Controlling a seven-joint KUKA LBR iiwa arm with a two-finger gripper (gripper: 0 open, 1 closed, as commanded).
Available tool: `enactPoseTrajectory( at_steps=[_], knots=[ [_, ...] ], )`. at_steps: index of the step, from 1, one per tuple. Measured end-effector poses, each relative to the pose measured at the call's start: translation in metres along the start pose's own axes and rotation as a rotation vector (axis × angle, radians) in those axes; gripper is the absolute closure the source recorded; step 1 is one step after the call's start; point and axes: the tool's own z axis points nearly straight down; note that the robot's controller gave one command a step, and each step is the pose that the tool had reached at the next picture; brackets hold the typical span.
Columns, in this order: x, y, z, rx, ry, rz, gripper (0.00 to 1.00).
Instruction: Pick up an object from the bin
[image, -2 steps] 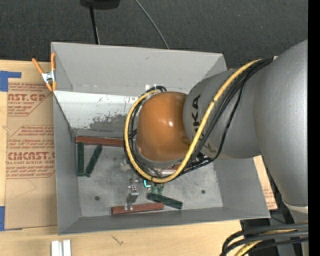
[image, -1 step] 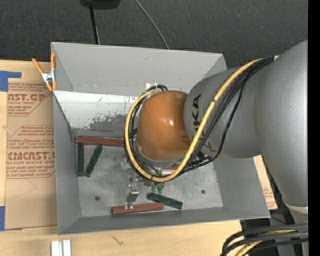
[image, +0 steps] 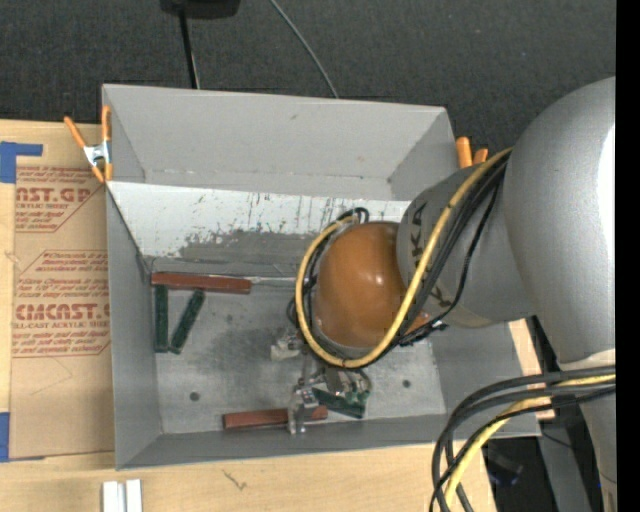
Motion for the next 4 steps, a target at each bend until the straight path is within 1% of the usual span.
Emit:
enactPoseTrajectory(
  at_steps=[1, 2, 3, 4],
  knots=[
    [-0.001, -0.001, -0.002, 0.000, 0.001, -0.058, 0.00],
    [-0.004, 0.045, -0.011, -0.002, 0.002, 0.003, 0.00],
    [-0.011, 0.040, 0.015, -0.002, -0.019, -0.168, 0.00],
    [-0.005, -0.041, 0.013, -0.005, -0.013, -0.004, 1.00]
  ],
)
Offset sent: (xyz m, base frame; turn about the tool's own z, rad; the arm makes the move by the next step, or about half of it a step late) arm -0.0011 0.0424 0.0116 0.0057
